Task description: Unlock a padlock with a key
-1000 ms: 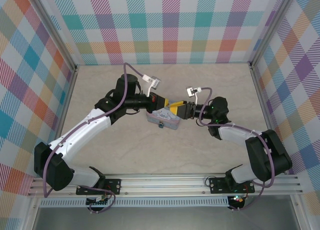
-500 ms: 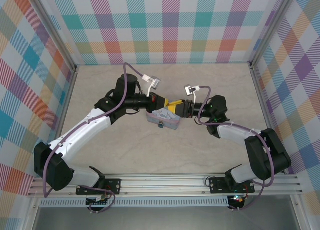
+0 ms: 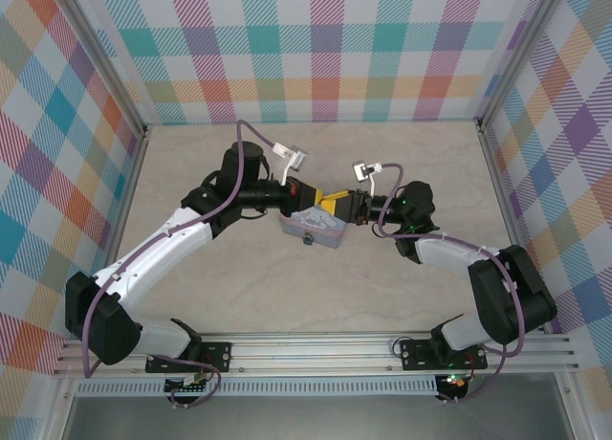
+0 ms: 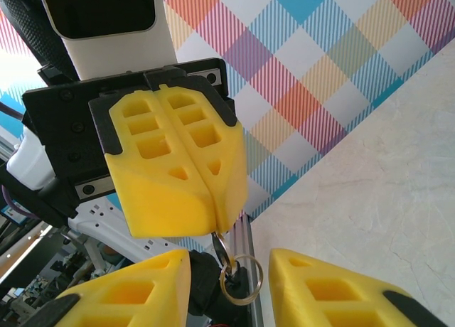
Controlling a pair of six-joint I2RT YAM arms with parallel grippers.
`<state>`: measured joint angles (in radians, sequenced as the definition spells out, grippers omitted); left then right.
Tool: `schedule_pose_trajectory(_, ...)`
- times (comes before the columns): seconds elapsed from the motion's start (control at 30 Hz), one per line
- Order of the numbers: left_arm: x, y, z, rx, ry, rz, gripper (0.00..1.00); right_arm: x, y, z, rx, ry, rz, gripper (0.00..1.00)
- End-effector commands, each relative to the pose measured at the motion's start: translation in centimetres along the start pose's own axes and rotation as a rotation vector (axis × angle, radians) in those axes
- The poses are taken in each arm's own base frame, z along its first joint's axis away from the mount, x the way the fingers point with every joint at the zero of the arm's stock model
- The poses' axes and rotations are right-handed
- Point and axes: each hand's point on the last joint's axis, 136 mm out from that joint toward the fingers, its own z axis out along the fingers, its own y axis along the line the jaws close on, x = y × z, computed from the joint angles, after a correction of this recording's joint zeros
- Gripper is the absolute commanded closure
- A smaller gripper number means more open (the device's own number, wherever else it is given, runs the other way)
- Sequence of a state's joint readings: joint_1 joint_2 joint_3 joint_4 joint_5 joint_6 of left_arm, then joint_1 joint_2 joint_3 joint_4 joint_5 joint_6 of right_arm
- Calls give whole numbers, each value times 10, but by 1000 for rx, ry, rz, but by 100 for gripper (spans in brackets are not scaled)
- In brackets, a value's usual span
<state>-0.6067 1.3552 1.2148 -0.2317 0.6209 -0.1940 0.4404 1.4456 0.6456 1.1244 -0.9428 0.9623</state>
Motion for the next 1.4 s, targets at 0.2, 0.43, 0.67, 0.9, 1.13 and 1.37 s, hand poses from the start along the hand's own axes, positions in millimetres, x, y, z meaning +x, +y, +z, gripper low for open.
schedule_pose_trajectory(0.2,-7,-12,6,56,-12,21,100,-8,6,6,-23,-3,-42,70)
schedule_pose_trajectory(0.43,-6,-9,7,41,-18,17,100,-4,4,5,-15,1,-34,71)
schedule_pose_trajectory(0.67,-8,-8,5,29,-30,19,100,-1,3,3,-3,8,-30,74)
schedule_pose_trajectory(0.9,-7,-8,6,29,-28,18,100,0,3,2,3,11,-32,87)
schedule_pose_trajectory(1.13,-8,-9,4,29,-30,24,95,2,2,0,31,13,-39,97)
schedule_pose_trajectory(1.37,-14,-4,-10,-52,-71,51,66,16,-13,-7,147,55,-13,97)
